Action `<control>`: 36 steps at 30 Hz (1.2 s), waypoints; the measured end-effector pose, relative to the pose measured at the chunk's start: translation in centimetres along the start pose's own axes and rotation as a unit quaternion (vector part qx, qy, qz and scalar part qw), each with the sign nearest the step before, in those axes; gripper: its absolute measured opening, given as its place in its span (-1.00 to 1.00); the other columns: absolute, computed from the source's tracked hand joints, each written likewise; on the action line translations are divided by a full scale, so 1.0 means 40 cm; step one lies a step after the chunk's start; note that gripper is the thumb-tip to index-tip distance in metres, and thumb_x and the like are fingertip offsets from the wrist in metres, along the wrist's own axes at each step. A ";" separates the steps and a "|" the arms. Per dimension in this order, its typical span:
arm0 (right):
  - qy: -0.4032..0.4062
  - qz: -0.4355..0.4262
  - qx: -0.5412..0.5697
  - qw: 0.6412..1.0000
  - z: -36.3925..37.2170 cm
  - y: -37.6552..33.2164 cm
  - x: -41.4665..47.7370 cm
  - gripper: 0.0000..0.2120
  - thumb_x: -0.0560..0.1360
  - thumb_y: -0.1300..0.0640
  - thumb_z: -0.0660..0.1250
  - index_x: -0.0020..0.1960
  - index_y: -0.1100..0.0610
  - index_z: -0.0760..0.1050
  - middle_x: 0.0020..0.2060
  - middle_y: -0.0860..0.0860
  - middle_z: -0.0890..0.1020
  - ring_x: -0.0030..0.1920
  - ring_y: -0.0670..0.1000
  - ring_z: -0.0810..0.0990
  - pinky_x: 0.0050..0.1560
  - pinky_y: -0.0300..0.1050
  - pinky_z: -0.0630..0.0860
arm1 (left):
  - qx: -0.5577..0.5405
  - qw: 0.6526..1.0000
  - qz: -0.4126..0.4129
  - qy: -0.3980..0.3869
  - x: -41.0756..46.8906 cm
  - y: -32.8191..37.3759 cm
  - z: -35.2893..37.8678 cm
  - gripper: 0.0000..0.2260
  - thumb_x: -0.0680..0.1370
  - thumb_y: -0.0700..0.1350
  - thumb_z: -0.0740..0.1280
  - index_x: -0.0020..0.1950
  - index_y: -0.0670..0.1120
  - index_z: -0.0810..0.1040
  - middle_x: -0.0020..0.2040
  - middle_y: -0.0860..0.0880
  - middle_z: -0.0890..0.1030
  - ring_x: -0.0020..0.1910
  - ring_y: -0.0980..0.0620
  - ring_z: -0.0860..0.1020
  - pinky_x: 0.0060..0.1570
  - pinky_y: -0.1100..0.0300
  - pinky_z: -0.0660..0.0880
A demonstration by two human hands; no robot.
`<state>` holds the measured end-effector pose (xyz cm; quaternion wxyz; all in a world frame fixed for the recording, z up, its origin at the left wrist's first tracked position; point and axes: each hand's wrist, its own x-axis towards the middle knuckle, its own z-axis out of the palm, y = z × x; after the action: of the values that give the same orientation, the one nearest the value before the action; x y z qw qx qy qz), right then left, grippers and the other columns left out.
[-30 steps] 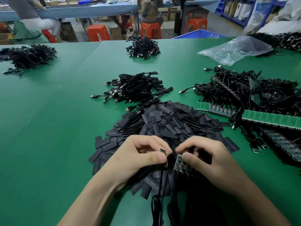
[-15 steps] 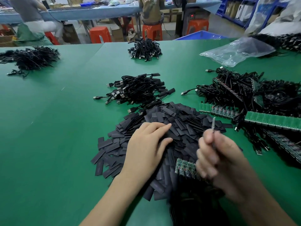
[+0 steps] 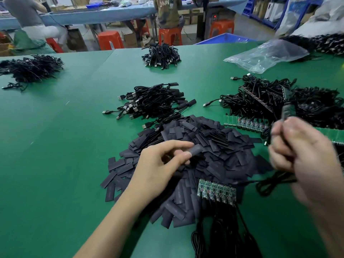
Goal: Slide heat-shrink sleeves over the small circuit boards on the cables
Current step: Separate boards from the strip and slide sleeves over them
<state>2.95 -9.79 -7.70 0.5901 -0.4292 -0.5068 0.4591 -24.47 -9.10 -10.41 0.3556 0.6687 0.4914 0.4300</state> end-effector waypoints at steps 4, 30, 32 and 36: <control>-0.073 -0.030 -0.231 0.970 0.031 0.008 -0.023 -0.68 0.59 -0.24 0.20 -0.08 -0.04 0.56 -0.50 -0.13 0.39 -0.51 -0.15 0.31 -0.52 -0.32 0.23 | -0.092 0.995 0.000 -0.035 -0.024 -0.002 0.014 -0.78 0.60 -0.13 0.39 0.15 0.16 0.70 -0.19 -0.02 0.66 -0.13 0.15 0.66 -0.02 0.33 0.52; -0.206 0.049 -0.319 0.924 0.136 0.058 -0.064 -0.57 0.67 -0.05 0.16 -0.26 0.21 0.34 -0.51 -0.10 0.30 -0.47 -0.14 0.26 -0.36 -0.18 0.22 | 0.019 0.993 0.076 0.087 -0.029 -0.054 0.022 -0.85 0.43 -0.04 0.56 -0.01 0.07 0.77 -0.05 0.11 0.70 -0.04 0.03 0.65 -0.08 0.32 0.47; -0.212 0.051 -0.316 0.923 0.138 0.055 -0.064 -0.57 0.67 -0.05 0.16 -0.27 0.21 0.33 -0.50 -0.10 0.29 -0.46 -0.14 0.26 -0.36 -0.19 0.22 | 0.023 0.993 0.079 0.080 -0.029 -0.054 0.023 -0.84 0.43 -0.03 0.57 0.00 0.08 0.77 -0.05 0.12 0.70 -0.03 0.02 0.65 -0.06 0.29 0.48; -0.223 0.064 -0.316 0.920 0.140 0.051 -0.063 -0.55 0.68 -0.03 0.17 -0.29 0.20 0.30 -0.50 -0.10 0.28 -0.46 -0.13 0.24 -0.35 -0.14 0.21 | 0.040 0.992 0.094 0.071 -0.031 -0.054 0.024 -0.83 0.43 -0.03 0.56 0.01 0.06 0.77 -0.05 0.13 0.69 -0.03 0.03 0.64 -0.05 0.29 0.47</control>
<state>-2.99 -11.58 -9.55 0.2655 -0.5113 -0.7152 0.3957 -24.54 -9.78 -12.99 0.2507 0.6934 0.4675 0.4876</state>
